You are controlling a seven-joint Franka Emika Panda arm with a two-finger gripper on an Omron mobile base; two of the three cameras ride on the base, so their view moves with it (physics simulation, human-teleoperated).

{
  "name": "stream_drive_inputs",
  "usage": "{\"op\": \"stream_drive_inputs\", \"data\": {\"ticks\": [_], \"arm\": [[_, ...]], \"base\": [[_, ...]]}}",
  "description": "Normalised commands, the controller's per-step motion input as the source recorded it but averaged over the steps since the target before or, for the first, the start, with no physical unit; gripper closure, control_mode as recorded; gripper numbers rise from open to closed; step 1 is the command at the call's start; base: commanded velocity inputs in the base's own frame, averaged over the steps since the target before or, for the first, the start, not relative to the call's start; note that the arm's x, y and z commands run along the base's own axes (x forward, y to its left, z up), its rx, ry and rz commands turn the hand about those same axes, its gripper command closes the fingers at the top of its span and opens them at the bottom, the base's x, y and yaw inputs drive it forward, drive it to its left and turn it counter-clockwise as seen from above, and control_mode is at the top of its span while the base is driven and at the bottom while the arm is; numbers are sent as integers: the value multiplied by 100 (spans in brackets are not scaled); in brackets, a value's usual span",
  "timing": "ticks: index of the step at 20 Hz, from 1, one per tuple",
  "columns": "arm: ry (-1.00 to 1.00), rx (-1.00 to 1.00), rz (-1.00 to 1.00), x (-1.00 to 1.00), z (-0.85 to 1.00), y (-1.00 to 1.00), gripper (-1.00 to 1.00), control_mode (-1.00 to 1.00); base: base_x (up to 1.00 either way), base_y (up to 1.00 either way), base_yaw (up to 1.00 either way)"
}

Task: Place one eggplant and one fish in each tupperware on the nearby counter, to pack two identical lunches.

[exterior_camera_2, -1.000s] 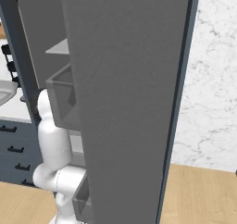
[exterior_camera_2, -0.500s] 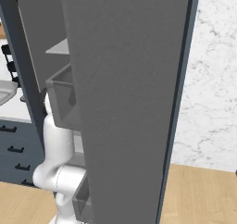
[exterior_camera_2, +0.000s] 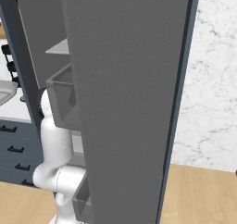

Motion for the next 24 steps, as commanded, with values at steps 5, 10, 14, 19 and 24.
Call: {"op": "stream_drive_inputs", "data": {"ticks": [5,10,14,19,24], "arm": [[-6,0,0,-96,4,0,100,-100],[0,0,0,-100,28,1,100,-100],[0,0,0,-100,31,0,100,-100],[-1,0,0,-99,60,0,100,-100],[1,0,0,-97,69,0,100,-100]], "base": [[0,0,0],[0,0,0],[0,0,0],[0,0,0],[0,0,0]]}}
